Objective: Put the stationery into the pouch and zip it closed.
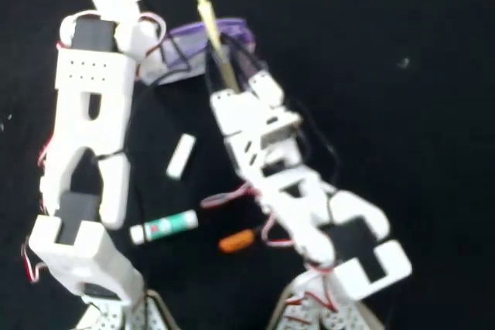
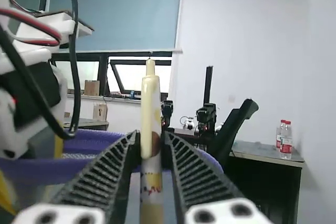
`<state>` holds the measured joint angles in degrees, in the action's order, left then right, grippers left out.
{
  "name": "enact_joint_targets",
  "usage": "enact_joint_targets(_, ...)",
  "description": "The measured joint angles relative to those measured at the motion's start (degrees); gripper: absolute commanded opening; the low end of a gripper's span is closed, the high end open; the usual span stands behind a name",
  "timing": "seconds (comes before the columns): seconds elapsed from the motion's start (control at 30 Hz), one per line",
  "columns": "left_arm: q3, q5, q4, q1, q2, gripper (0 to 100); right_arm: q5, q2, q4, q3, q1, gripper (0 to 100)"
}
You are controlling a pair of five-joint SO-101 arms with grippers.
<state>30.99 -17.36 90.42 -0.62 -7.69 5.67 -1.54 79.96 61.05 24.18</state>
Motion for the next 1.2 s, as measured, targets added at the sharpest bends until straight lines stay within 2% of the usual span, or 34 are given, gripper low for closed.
enact_joint_targets(0.17, 0.0, 0.2, 0.0, -0.1, 0.1, 3, 3.7, 5.1, 4.7, 3.4, 0.4, 1.1)
enact_joint_targets(0.33, 0.0, 0.2, 0.3, -0.2, 0.1, 3, 9.1, 14.7, 5.5, 6.6, 4.8, 1.1)
enact_joint_targets(0.53, 3.9, 0.3, 4.4, -4.0, 0.1, 3, 10.2, 21.7, 6.2, 8.0, 6.9, 1.1)
enact_joint_targets(0.73, 7.4, 4.0, 8.6, -7.9, 0.1, 3, 10.2, 22.2, 13.5, 12.0, 6.8, 1.1)
enact_joint_targets(0.93, 8.3, 5.1, 9.7, -9.7, 0.1, 3, 10.2, 22.9, 14.8, 19.9, 3.4, 1.1)
enact_joint_targets(1.03, 8.3, 5.1, 8.7, -7.2, 0.1, 3, 10.2, 25.1, 13.4, 24.6, 1.9, 1.1)
enact_joint_targets(1.2, 8.3, 5.2, 4.2, 1.8, 0.1, 3, 10.2, 32.4, 5.3, 33.5, 1.3, 1.1)
